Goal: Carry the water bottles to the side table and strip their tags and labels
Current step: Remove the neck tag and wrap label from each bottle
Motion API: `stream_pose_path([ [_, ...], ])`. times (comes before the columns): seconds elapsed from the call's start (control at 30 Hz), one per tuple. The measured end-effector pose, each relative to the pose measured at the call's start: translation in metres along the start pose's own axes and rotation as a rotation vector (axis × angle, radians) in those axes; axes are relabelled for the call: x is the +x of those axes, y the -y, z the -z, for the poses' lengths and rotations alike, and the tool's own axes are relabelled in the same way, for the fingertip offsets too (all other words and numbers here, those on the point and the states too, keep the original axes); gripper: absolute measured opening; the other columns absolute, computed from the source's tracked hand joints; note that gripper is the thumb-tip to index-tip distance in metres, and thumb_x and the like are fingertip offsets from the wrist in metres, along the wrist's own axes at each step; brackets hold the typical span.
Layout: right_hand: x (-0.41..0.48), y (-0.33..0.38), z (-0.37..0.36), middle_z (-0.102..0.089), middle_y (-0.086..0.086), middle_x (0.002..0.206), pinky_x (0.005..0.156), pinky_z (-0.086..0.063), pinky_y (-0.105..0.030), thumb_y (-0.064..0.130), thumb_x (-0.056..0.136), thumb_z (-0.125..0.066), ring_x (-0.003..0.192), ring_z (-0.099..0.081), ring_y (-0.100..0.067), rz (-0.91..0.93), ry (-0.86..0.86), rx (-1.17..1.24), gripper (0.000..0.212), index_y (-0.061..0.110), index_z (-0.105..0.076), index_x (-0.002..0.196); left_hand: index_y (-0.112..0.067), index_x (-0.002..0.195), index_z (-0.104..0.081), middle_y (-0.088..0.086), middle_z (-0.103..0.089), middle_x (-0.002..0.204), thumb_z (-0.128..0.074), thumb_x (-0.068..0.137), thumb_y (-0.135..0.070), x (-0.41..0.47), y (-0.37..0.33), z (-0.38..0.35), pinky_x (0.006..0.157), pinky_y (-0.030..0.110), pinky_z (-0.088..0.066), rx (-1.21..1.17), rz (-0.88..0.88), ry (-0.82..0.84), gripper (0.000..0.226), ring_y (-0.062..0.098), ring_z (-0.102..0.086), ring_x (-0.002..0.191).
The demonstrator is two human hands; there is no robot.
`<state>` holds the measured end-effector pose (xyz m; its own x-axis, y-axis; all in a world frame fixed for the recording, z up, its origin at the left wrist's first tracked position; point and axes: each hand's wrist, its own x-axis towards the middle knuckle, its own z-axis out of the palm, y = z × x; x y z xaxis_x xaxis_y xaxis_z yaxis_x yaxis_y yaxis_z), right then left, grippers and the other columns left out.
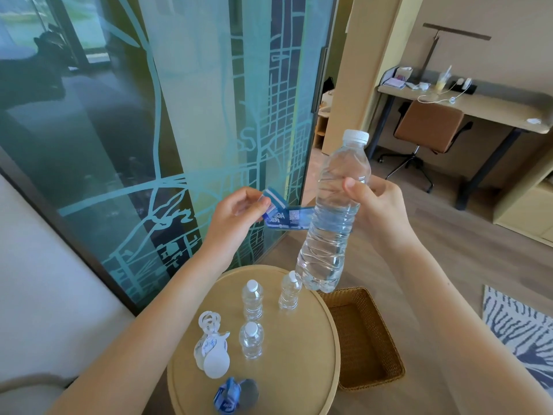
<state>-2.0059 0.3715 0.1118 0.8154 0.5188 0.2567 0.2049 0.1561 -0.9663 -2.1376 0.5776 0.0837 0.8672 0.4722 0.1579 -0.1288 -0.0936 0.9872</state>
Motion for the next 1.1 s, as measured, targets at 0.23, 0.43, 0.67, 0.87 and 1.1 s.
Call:
stream_pose_path([
  [0.23,-0.002,-0.012,-0.005,-0.077,-0.014,0.098,0.092,-0.057,-0.052,0.041,0.082,-0.076,0.097,-0.072,-0.034,0.023,0.107,0.078,0.041,0.004,-0.077,0.101,-0.010,0.089,-0.068,-0.001,-0.076,0.087,-0.061,0.098,-0.011,0.008,0.021,-0.001,0.083,0.025,-0.059,-0.205,0.189,-0.178,0.011,0.013,-0.071,0.087],
  [0.43,-0.005,-0.013,-0.016,-0.074,-0.015,0.098,0.081,-0.058,-0.035,0.030,0.079,-0.079,0.092,-0.072,-0.027,-0.013,0.208,0.255,0.063,-0.019,-0.061,0.114,-0.003,0.098,-0.066,0.007,-0.072,0.091,-0.060,0.099,-0.007,0.016,0.036,0.000,0.077,0.023,-0.059,-0.274,0.290,-0.276,0.007,0.013,-0.070,0.083],
  [0.67,-0.002,-0.010,-0.010,-0.074,-0.011,0.095,0.079,-0.057,-0.034,0.024,0.086,-0.072,0.090,-0.072,-0.025,-0.003,0.236,0.288,0.054,-0.021,-0.059,0.112,-0.004,0.094,-0.068,0.008,-0.071,0.089,-0.062,0.098,-0.009,0.020,0.056,0.017,0.066,0.016,-0.057,-0.183,0.357,-0.570,0.008,0.013,-0.069,0.081],
  [0.87,-0.004,-0.015,-0.001,-0.076,-0.013,0.098,0.082,-0.057,-0.046,0.042,0.080,-0.077,0.093,-0.073,-0.032,-0.016,0.043,0.063,0.050,-0.001,-0.073,0.105,-0.015,0.087,-0.065,0.003,-0.075,0.092,-0.064,0.097,-0.010,0.002,0.060,0.025,0.071,0.017,-0.057,-0.002,0.139,-0.396,0.011,0.009,-0.073,0.083],
  [1.1,-0.021,-0.044,-0.019,-0.080,0.000,0.097,0.081,-0.060,-0.033,0.038,0.069,-0.085,0.093,-0.075,-0.021,-0.034,0.007,-0.155,0.035,0.022,-0.078,0.100,-0.014,0.090,-0.068,0.005,-0.076,0.090,-0.068,0.094,-0.010,-0.017,0.084,0.024,0.074,0.019,-0.058,-0.037,0.216,-0.403,0.006,0.007,-0.073,0.079],
])
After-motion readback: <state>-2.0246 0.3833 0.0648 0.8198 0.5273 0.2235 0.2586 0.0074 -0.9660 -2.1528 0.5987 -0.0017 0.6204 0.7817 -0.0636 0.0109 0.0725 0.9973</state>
